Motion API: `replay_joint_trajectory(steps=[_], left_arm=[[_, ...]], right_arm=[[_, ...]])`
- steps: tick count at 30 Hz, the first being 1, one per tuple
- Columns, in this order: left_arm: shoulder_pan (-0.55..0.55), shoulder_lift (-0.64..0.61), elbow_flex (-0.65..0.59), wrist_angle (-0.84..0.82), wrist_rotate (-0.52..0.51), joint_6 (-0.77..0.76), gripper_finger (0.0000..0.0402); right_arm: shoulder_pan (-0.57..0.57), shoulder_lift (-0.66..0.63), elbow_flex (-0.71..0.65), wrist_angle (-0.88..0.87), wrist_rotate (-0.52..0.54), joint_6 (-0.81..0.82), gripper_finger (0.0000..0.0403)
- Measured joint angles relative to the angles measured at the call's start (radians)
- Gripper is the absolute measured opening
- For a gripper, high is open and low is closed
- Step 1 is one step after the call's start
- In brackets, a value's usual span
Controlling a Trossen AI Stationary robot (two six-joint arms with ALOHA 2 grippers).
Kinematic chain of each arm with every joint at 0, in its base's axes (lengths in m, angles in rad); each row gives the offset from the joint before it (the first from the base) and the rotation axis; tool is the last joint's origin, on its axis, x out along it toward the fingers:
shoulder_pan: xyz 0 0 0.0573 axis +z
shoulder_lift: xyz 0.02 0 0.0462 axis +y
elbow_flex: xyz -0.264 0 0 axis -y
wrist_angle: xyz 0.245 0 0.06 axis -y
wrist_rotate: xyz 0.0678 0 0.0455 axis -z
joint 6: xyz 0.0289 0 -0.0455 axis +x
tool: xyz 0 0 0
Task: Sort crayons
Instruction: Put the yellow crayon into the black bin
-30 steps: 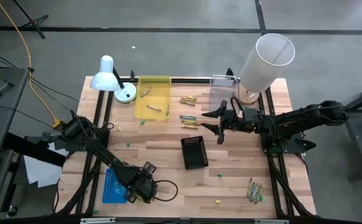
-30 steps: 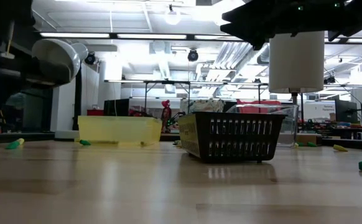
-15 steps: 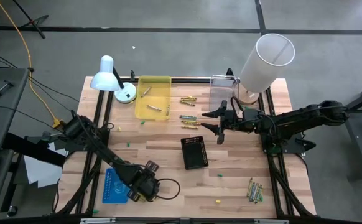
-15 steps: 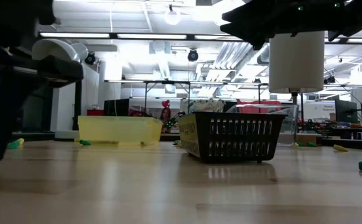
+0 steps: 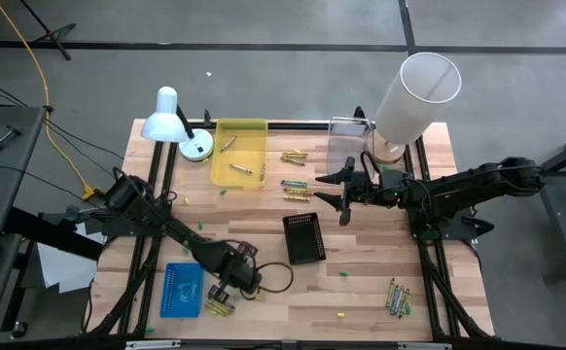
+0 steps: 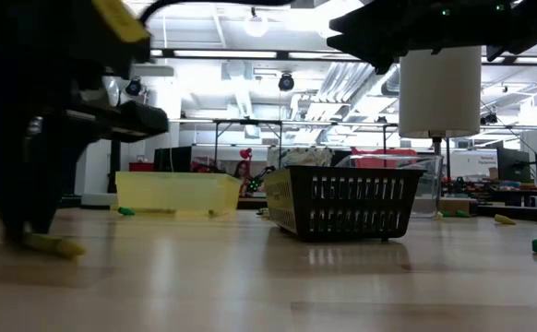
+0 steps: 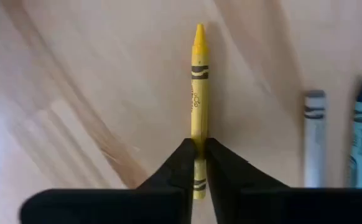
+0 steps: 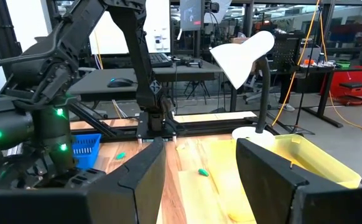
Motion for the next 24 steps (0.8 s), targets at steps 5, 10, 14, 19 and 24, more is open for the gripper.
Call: replay_joint_trajectory(steps=[5,10,14,19,24], left_arm=[[0.023,0.0,0.0,0.034,0.009,0.022,0.0012],[0.023,0.005,0.0,0.035,0.006,0.03,0.0034],[0.023,0.032,0.005,0.034,0.005,0.027,0.0049],[0.023,0.062,0.006,0.02,0.017,0.043,0.0023],[0.029,0.027,0.003,0.005,-0.005,0.047,0.0005]], right_arm=[[0.0,0.0,0.0,-0.008,0.0,0.0,0.019],[0.0,0.0,0.0,-0.031,0.0,0.0,0.019],[0.0,0.0,0.0,-0.033,0.0,0.0,0.019],[0.0,0.0,0.0,-0.033,0.0,0.0,0.019],[0.0,0.0,0.0,-0.023,0.0,-0.002,0.019]])
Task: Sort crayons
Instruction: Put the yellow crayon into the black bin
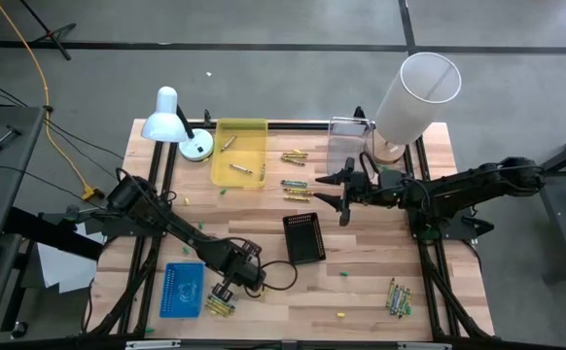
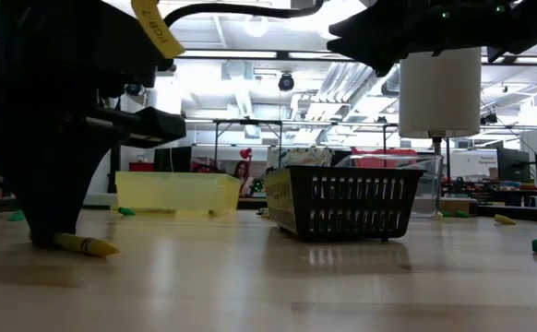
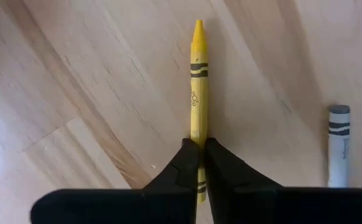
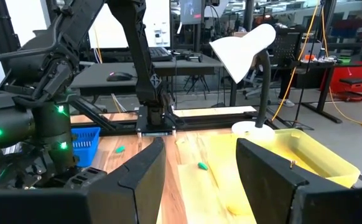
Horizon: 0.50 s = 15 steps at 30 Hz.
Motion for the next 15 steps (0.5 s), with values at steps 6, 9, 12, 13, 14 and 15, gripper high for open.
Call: replay_joint_trajectory(steps=[6,9,12,13,14,15], left_arm=[[0.047,-0.185,-0.003,-0.086,-0.18,-0.008,0.0001],[0.089,-0.29,-0.005,-0.074,-0.288,0.015,0.0001],[0.161,-0.385,-0.009,0.039,-0.354,0.079,0.0001],[0.191,-0.412,-0.027,0.118,-0.358,0.109,0.0001],[0.224,-0.435,-0.056,0.203,-0.354,0.14,0.0001],[0.259,-0.456,-0.092,0.292,-0.336,0.166,0.0001]], right_arm=[[0.0,-0.001,0.0,0.028,0.0,-0.01,0.019],[0.0,-0.003,0.0,0.034,0.0,-0.028,0.019],[0.0,-0.004,0.0,0.043,0.0,-0.029,0.019],[0.0,-0.004,0.0,0.045,0.0,-0.029,0.019],[0.0,-0.004,0.0,0.054,0.0,-0.032,0.019],[0.0,-0.004,0.0,0.062,0.0,-0.043,0.019]])
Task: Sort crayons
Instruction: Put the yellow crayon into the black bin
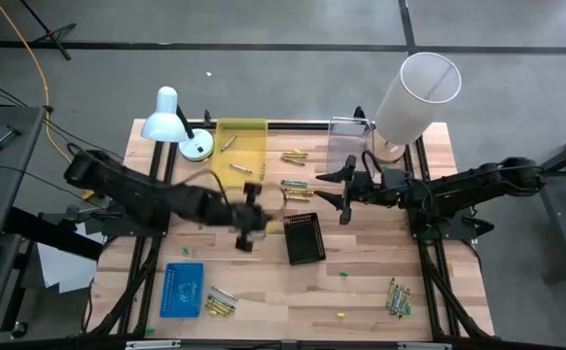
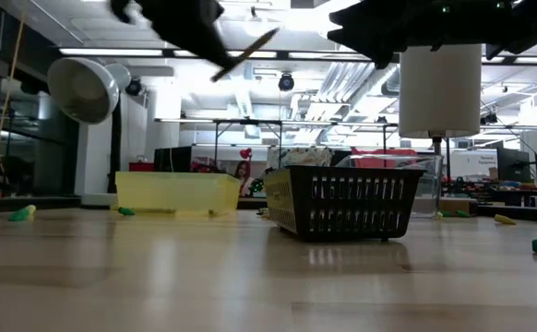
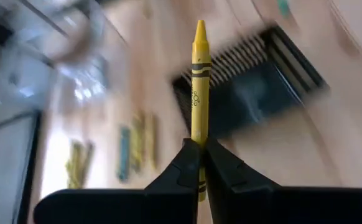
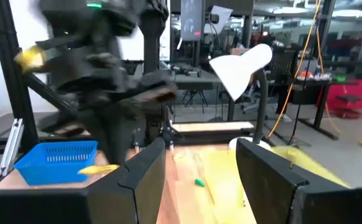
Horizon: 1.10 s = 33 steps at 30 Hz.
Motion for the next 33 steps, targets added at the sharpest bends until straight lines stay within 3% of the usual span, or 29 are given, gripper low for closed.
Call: replay_joint_trajectory(steps=[8,12,16,27,33], left_arm=[[0.242,-0.026,-0.34,0.582,0.226,-0.035,0.0],[0.258,0.023,-0.445,0.884,0.331,-0.065,0.0],[0.221,0.117,-0.449,1.031,0.355,-0.067,0.0],[0.048,0.429,-0.199,1.01,0.366,0.152,0.0],[0.042,0.468,-0.111,0.837,0.227,0.243,0.0008]], right_arm=[[0.022,0.0,0.0,0.011,0.0,-0.068,0.019],[0.027,0.0,0.0,0.012,0.0,-0.103,0.019],[0.027,-0.003,0.0,0.044,0.0,-0.115,0.019],[0.027,-0.014,0.0,0.074,0.0,-0.113,0.019],[0.027,-0.014,0.0,0.065,0.0,-0.11,0.019]])
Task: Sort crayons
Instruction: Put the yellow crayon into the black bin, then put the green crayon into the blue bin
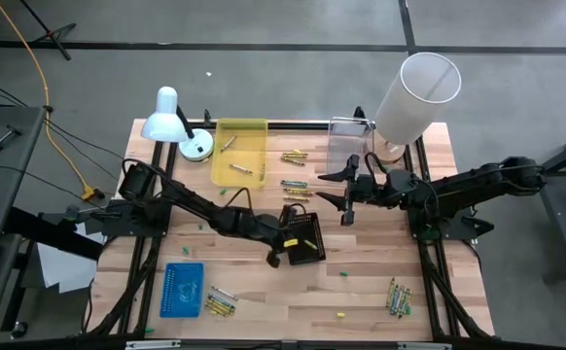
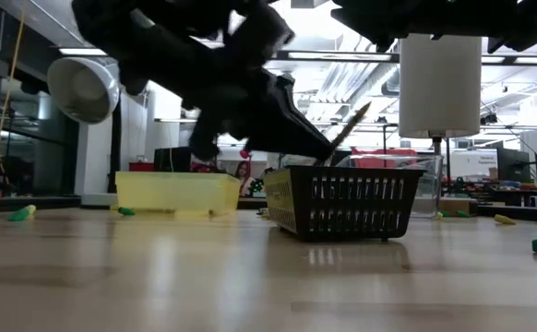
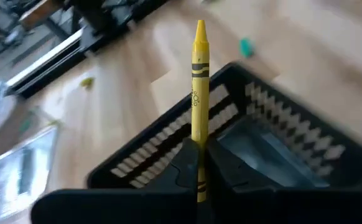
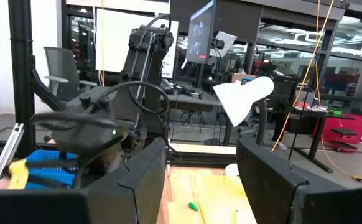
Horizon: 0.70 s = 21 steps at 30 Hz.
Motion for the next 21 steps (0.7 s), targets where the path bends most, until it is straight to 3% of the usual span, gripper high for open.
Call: replay_joint_trajectory(steps=[5,10,13,17,21], left_arm=[[-0.001,-0.002,0.035,-0.07,-0.052,0.063,0.0043],[-0.006,-0.004,0.08,-0.167,-0.069,0.07,0.0105],[-0.019,-0.032,0.109,-0.259,-0.139,0.088,0.014],[-0.037,-0.146,0.123,-0.444,-0.258,0.05,0.0168],[-0.021,-0.312,0.097,-0.555,-0.212,-0.114,0.0173]], right_arm=[[0.0,0.0,0.0,0.002,0.0,0.0,0.019],[0.0,0.0,0.0,0.001,0.0,0.0,0.019],[0.0,0.0,0.0,0.0,0.0,0.0,0.019],[0.0,0.0,0.0,-0.009,0.0,0.0,0.019],[0.0,0.0,0.0,-0.038,0.0,0.0,0.019]])
